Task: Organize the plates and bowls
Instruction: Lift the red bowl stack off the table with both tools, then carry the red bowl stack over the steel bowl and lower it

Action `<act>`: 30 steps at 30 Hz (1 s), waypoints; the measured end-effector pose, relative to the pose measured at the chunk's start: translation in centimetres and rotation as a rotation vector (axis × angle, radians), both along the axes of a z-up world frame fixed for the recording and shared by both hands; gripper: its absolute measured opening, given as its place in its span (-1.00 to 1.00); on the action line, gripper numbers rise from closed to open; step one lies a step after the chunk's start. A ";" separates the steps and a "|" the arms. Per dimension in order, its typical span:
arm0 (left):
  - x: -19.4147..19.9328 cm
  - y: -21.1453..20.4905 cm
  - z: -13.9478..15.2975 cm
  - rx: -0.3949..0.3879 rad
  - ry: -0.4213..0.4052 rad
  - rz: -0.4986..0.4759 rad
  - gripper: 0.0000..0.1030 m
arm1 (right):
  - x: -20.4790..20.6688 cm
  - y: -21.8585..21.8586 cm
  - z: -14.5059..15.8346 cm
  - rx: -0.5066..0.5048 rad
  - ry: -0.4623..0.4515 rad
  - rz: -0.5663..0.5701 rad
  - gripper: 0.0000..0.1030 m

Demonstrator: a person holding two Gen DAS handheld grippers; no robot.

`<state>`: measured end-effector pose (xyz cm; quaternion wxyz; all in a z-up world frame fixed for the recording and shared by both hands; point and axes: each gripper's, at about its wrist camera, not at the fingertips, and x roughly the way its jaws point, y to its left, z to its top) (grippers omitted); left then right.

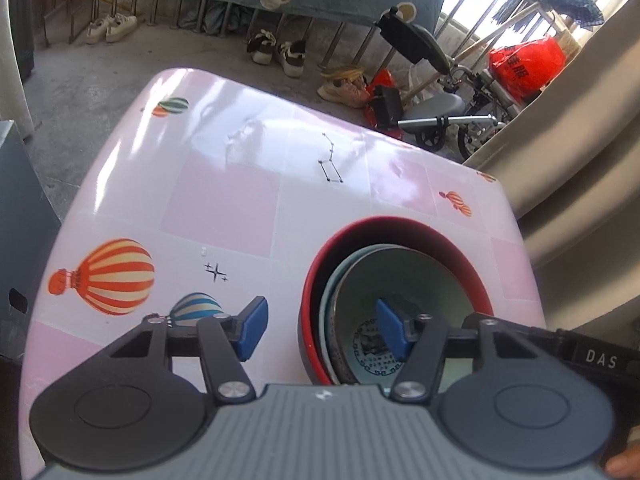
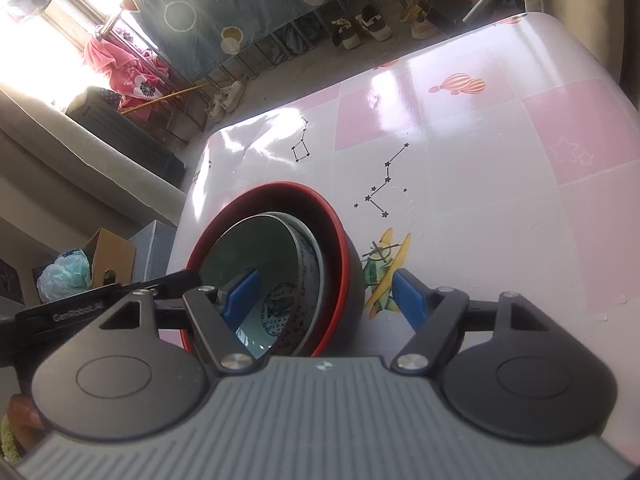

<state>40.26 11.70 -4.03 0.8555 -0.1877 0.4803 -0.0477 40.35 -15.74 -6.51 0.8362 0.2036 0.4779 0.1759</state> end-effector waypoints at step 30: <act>1.1 -2.4 -3.0 0.058 0.077 0.012 -0.33 | 1.9 2.5 -4.5 0.022 0.148 -0.010 -0.21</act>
